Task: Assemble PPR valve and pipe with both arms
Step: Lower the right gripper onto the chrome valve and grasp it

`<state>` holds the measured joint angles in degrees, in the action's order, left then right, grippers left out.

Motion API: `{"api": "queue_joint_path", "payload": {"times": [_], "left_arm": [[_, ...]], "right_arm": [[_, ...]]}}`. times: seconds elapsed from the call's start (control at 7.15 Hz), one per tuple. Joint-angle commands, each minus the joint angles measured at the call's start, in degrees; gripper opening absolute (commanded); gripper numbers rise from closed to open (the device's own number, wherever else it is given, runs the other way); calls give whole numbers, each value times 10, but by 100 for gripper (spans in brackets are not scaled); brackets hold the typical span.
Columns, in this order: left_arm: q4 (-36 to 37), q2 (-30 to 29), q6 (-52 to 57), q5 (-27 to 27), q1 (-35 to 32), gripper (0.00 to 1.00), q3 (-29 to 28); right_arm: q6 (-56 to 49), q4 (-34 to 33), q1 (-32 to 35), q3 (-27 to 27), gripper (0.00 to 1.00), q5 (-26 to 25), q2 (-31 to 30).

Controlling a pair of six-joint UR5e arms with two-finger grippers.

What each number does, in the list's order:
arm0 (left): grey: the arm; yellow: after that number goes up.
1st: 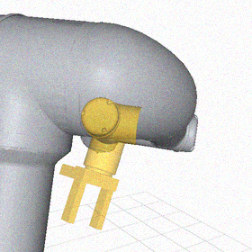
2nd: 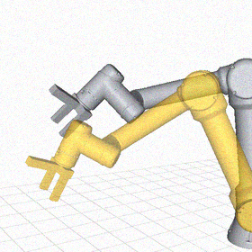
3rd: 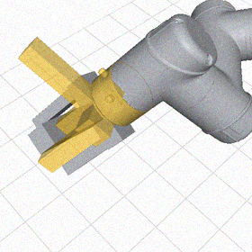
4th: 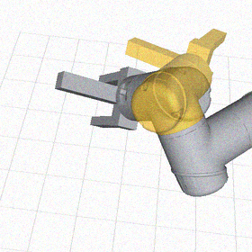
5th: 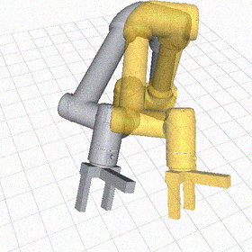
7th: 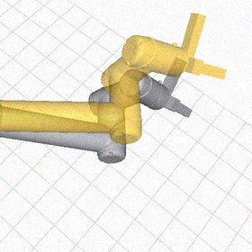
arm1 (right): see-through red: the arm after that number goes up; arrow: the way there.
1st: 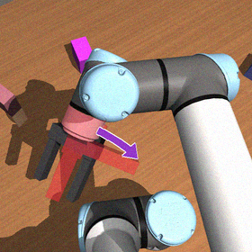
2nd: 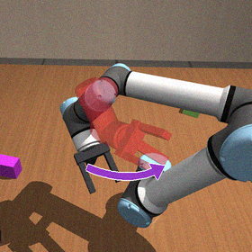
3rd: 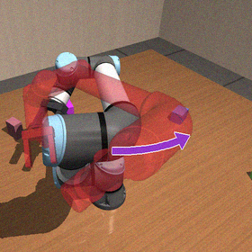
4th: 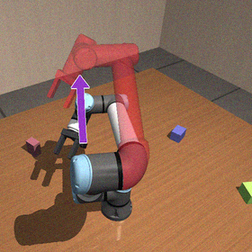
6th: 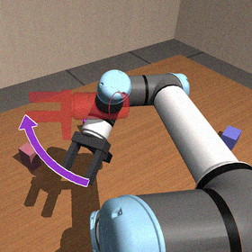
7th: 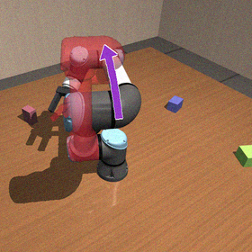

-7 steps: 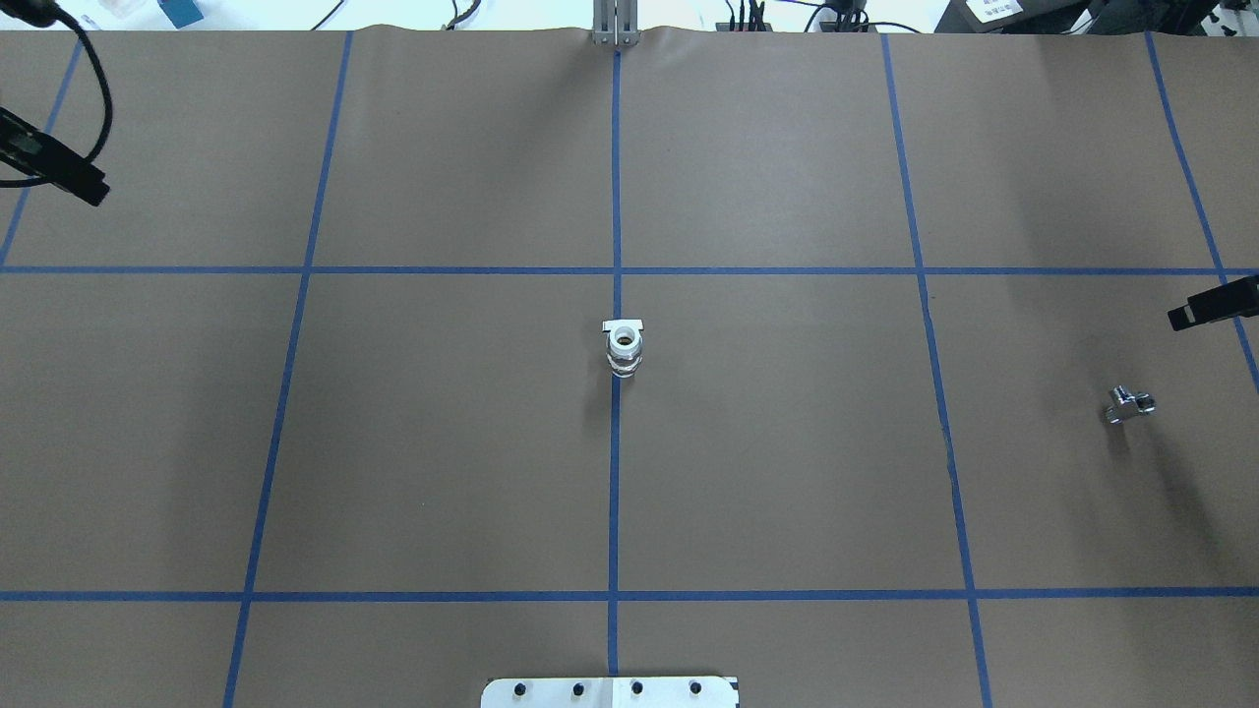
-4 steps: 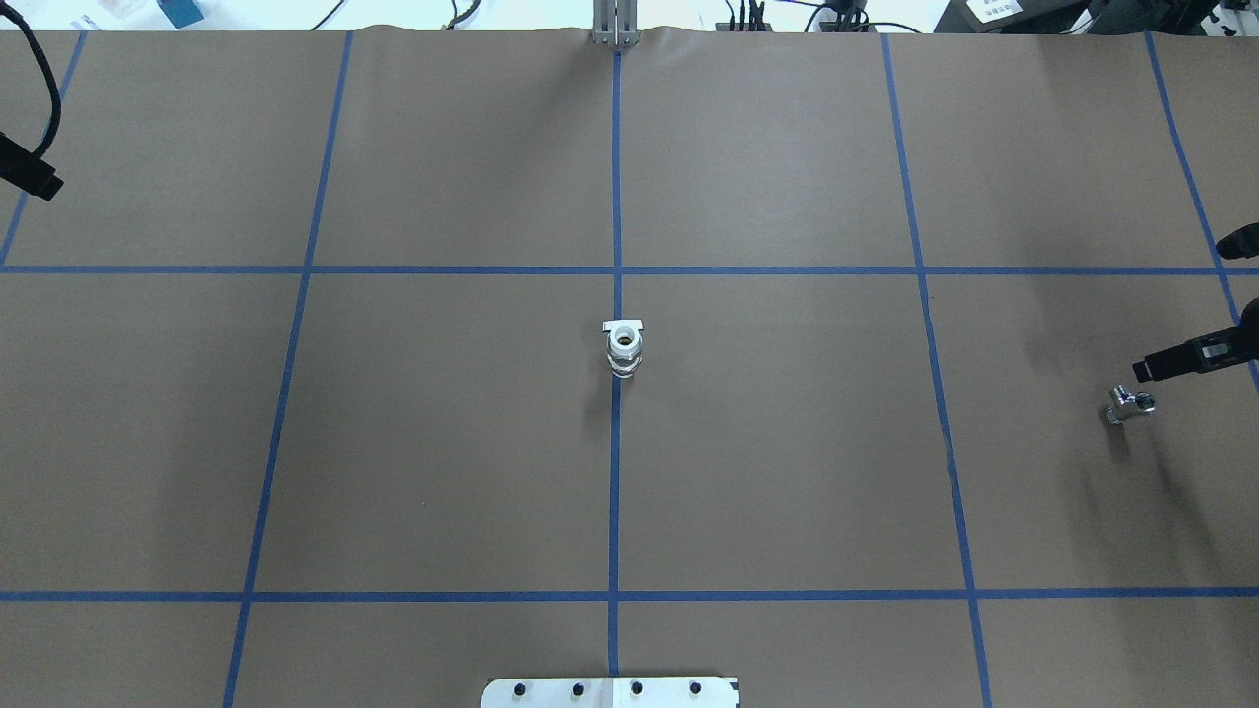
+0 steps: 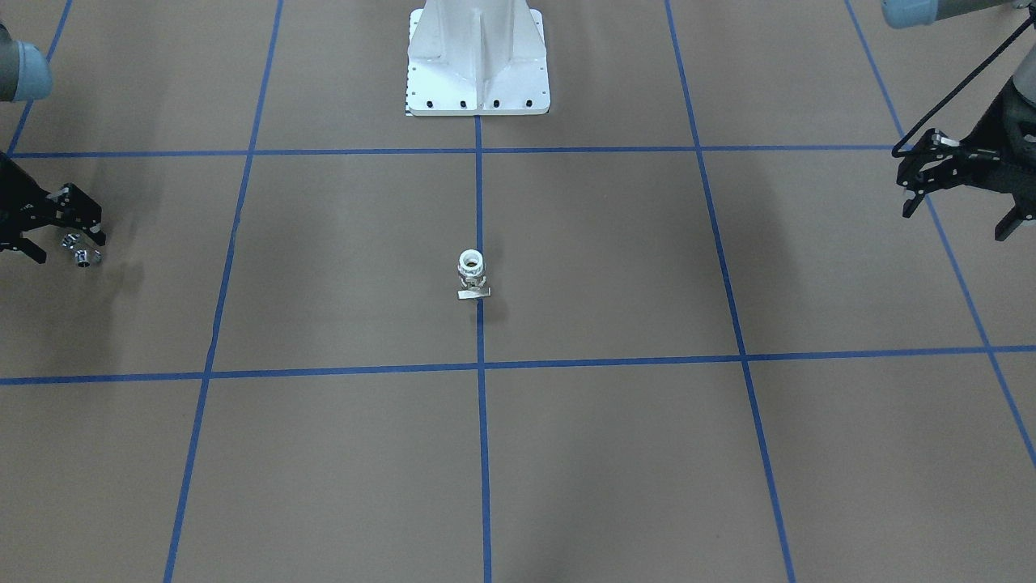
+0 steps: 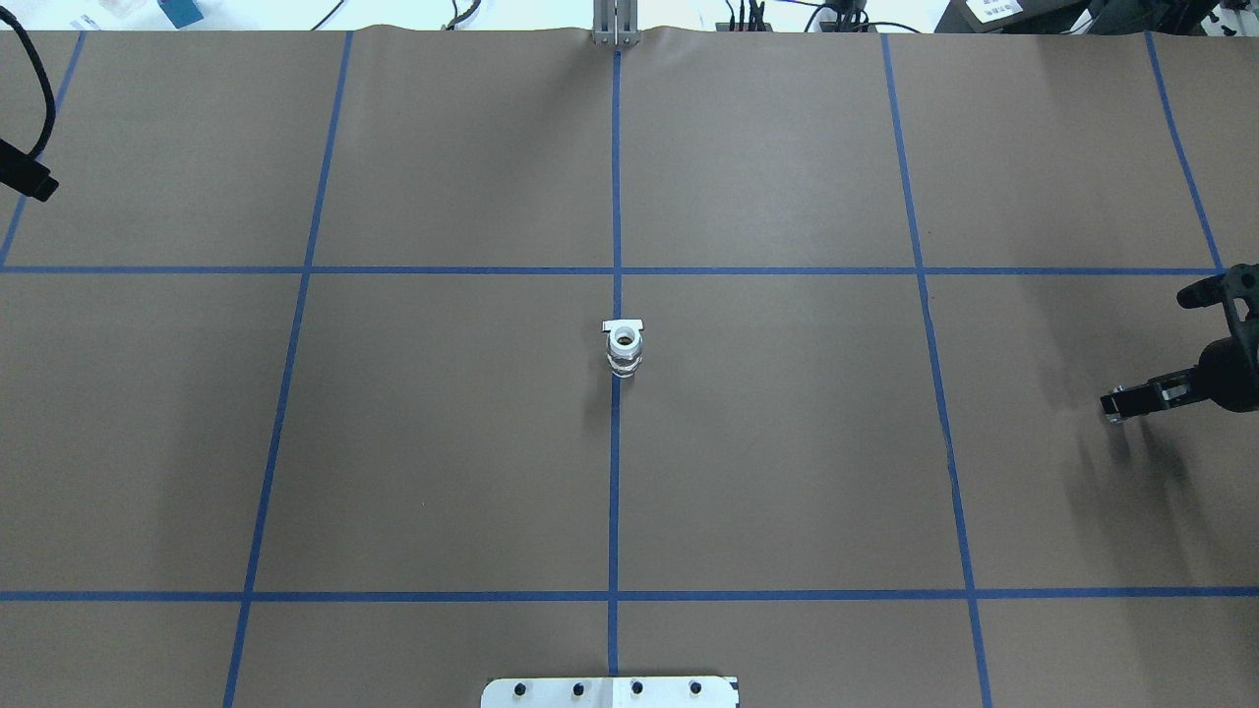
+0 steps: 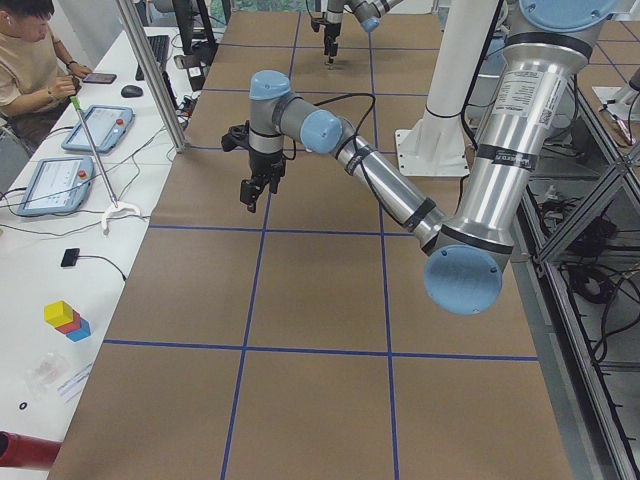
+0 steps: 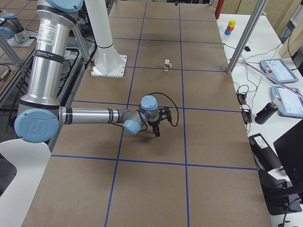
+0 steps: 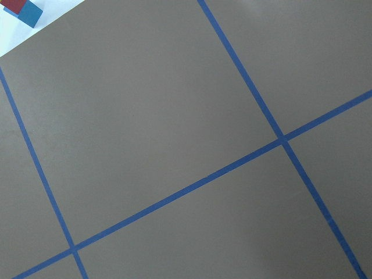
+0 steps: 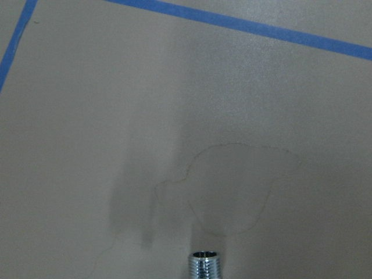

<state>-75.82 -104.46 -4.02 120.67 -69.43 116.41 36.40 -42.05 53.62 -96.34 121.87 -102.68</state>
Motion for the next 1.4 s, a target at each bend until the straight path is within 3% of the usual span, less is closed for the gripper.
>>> {"api": "queue_joint_path", "payload": {"times": [0.0, 0.14, 0.56, 0.7, 0.98, 1.26], "left_arm": [[0, 3, -2, 0, 0, 100, 2], [0, 3, -3, 0, 0, 100, 2], [1, 3, -4, 1, 0, 100, 1], [1, 6, -5, 1, 0, 100, -3], [-10, 69, 0, -3, -3, 100, -6], [-14, 73, 1, 11, -58, 100, -23]], "right_arm": [[3, 3, -7, 2, 18, -7, -1], [3, 3, -7, -1, 0, -6, -4], [3, -23, -3, -48, 0, 0, -12], [3, -86, 1, -87, 0, 1, 0], [29, -248, 4, -139, 0, 1, 107], [108, -351, 3, -141, 0, 2, 239]]}}
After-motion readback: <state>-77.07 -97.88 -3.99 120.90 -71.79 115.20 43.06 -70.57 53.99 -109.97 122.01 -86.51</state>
